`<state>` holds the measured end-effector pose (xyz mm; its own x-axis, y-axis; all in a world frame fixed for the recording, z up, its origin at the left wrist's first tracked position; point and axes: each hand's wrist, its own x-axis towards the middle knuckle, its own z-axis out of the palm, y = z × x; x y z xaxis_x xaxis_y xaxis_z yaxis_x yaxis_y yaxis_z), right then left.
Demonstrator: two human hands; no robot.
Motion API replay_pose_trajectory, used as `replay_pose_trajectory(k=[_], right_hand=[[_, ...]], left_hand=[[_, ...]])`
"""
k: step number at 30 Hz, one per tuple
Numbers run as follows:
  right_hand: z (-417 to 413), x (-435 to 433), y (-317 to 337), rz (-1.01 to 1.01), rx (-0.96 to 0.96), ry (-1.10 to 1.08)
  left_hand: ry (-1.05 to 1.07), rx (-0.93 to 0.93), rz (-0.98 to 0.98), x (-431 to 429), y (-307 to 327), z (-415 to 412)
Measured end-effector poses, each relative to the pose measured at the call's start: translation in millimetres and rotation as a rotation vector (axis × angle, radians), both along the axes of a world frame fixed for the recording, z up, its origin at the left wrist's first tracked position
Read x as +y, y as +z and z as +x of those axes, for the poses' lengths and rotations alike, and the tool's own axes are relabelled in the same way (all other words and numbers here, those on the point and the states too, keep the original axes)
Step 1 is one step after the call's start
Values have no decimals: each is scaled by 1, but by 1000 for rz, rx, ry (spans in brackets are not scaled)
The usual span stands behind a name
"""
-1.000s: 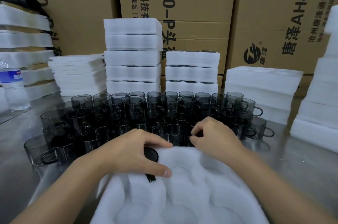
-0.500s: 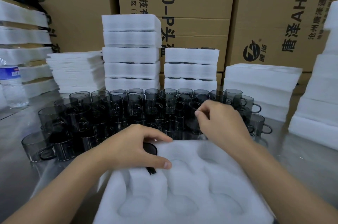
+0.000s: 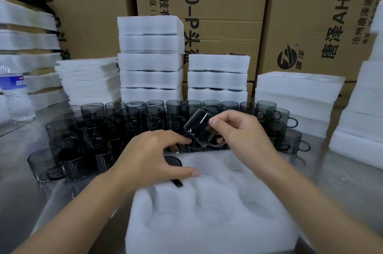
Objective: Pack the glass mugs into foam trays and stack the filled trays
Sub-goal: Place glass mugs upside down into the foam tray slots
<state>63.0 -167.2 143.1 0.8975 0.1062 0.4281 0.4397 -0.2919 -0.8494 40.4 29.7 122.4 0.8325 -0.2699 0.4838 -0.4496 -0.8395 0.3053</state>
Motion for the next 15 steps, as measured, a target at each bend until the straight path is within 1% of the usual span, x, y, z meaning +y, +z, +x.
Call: replay_pose_trajectory(k=[5, 8, 11, 15], right_hand=[[4, 0, -6, 155, 91, 117], [6, -2, -7, 210, 158, 172], [5, -1, -8, 211, 201, 218], [3, -2, -8, 131, 129, 255]], left_hand=[[67, 28, -186, 2, -9, 4], [76, 9, -173, 2, -10, 5], [59, -9, -159, 0, -9, 3], [34, -37, -125, -1, -8, 1]])
